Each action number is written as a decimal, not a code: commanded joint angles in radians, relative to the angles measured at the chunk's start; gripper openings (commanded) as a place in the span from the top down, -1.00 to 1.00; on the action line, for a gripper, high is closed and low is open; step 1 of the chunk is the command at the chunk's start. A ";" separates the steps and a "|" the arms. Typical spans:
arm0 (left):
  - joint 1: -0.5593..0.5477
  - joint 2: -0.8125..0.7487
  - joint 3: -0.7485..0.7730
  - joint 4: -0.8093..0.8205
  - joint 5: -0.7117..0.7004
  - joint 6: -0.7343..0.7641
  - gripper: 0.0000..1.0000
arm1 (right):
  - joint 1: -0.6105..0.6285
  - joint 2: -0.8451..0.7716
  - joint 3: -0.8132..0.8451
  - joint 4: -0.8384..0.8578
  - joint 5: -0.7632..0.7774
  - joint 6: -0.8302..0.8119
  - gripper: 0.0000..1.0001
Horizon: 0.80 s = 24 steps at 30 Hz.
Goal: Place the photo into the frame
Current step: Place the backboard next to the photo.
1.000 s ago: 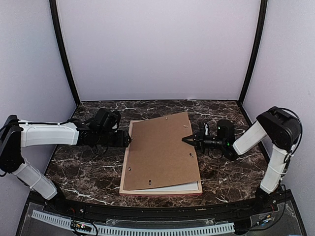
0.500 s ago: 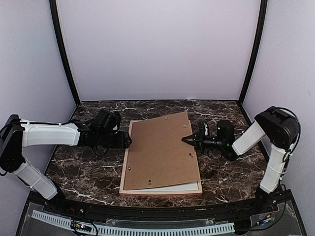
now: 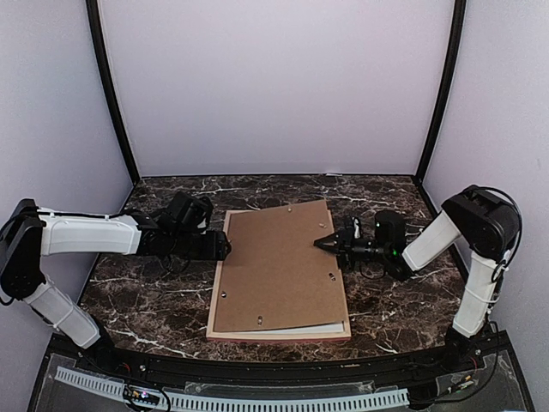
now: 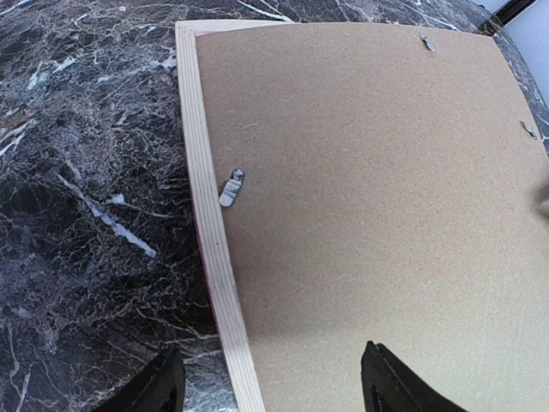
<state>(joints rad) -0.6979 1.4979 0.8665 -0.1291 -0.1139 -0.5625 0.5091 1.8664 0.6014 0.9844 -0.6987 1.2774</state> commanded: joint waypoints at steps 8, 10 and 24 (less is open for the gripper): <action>-0.004 -0.002 -0.069 0.203 0.226 -0.015 -0.46 | 0.042 -0.029 0.120 -0.317 0.040 -0.208 -0.18; -0.019 0.020 -0.069 0.248 0.270 -0.016 -0.46 | 0.047 -0.036 0.140 -0.371 0.060 -0.238 -0.23; -0.158 0.261 0.072 0.356 0.352 -0.034 -0.46 | 0.069 -0.065 0.187 -0.546 0.130 -0.333 -0.34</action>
<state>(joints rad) -0.8478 1.7351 0.9005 0.1864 0.2146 -0.5869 0.5644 1.8370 0.7631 0.4709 -0.5957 0.9939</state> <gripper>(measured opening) 0.732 0.667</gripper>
